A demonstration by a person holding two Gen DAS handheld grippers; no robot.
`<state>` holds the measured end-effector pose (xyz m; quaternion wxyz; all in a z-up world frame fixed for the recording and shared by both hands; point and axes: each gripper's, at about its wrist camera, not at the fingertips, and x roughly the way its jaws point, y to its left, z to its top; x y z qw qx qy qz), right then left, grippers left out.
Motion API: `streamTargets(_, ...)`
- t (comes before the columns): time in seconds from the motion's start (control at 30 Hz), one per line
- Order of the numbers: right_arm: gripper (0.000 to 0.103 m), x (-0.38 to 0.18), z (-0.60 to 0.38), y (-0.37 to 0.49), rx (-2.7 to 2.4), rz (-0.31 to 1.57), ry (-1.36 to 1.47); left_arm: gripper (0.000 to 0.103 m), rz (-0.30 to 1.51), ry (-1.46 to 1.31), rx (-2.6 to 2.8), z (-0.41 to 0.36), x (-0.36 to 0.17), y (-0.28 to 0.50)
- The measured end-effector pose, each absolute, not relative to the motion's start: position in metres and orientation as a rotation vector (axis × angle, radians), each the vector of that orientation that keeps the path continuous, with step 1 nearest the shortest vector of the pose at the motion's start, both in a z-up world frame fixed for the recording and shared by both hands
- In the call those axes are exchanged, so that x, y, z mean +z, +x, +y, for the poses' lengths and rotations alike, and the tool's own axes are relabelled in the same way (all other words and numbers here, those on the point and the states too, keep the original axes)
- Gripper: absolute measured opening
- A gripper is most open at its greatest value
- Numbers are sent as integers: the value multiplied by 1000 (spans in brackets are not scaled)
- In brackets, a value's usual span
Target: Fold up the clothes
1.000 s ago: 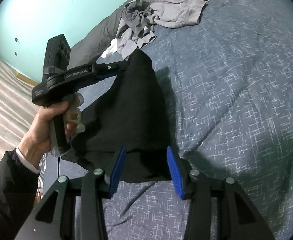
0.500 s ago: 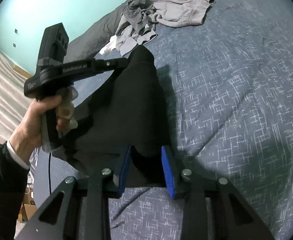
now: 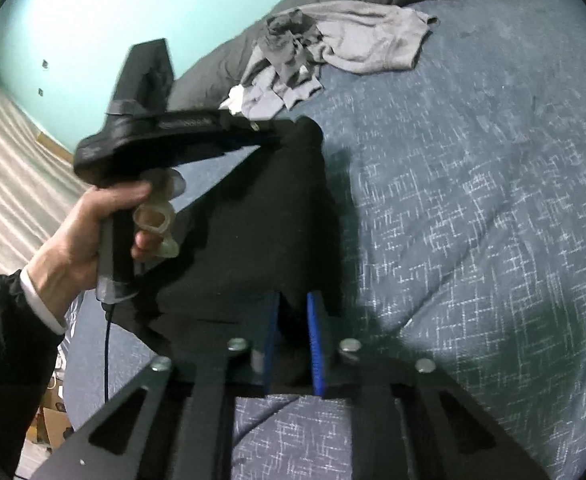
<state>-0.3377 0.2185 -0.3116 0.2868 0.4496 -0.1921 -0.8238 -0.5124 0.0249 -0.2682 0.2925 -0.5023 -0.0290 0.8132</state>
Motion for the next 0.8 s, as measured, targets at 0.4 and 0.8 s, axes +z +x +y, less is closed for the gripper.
streamTargets(0.4, 5, -301, 235, -310, -2193, -527, 1157, 3, -80, -1333, 2244, 19, -255, -516)
streamTargets(0.8, 0, -306, 260, -289, -2188, -615, 1192, 2, -100, -1340, 2249, 20, -256, -520)
